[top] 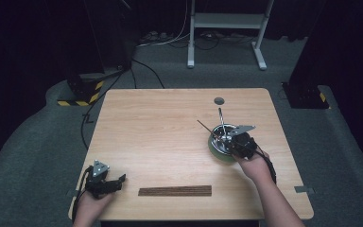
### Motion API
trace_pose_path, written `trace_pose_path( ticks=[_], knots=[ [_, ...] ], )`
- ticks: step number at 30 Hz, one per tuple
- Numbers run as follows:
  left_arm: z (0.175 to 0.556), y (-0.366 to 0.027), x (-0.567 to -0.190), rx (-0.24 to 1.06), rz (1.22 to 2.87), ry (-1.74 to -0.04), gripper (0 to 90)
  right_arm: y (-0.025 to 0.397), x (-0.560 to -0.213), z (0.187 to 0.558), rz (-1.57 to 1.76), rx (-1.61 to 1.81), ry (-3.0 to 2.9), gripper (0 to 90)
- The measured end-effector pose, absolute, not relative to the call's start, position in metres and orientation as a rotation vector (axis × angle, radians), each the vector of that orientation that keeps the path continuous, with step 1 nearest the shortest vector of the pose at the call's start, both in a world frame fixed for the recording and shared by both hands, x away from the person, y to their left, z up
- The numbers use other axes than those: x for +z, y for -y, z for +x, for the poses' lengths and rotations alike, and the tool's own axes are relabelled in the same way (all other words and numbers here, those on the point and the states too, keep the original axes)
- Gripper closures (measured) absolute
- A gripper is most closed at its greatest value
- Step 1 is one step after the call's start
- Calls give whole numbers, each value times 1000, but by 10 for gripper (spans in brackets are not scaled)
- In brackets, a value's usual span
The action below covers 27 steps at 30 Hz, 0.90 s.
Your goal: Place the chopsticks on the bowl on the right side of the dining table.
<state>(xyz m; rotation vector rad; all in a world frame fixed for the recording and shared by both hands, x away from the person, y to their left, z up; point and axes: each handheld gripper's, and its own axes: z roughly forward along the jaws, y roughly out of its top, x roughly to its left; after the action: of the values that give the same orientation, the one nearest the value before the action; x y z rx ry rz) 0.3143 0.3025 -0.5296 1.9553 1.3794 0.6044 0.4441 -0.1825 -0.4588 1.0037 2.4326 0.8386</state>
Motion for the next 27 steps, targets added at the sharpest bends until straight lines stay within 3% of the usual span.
trace_pose_path(
  ticks=[5,8,12,19,27],
  knots=[
    [314,-303,-530,604,1955,-1378,162,184,-459,444,1020,831,-2426,835],
    [314,-303,-530,604,1956,-1378,163,183,-459,444,1034,855,-2413,727],
    [314,-303,-530,604,1956,-1378,163,177,-448,437,1019,887,-2396,659],
    [314,-303,-530,604,1955,-1378,163,155,-430,409,943,999,-2369,628],
    [314,-302,-530,604,1955,-1379,163,120,-454,372,851,1021,-2490,620]
  ],
)
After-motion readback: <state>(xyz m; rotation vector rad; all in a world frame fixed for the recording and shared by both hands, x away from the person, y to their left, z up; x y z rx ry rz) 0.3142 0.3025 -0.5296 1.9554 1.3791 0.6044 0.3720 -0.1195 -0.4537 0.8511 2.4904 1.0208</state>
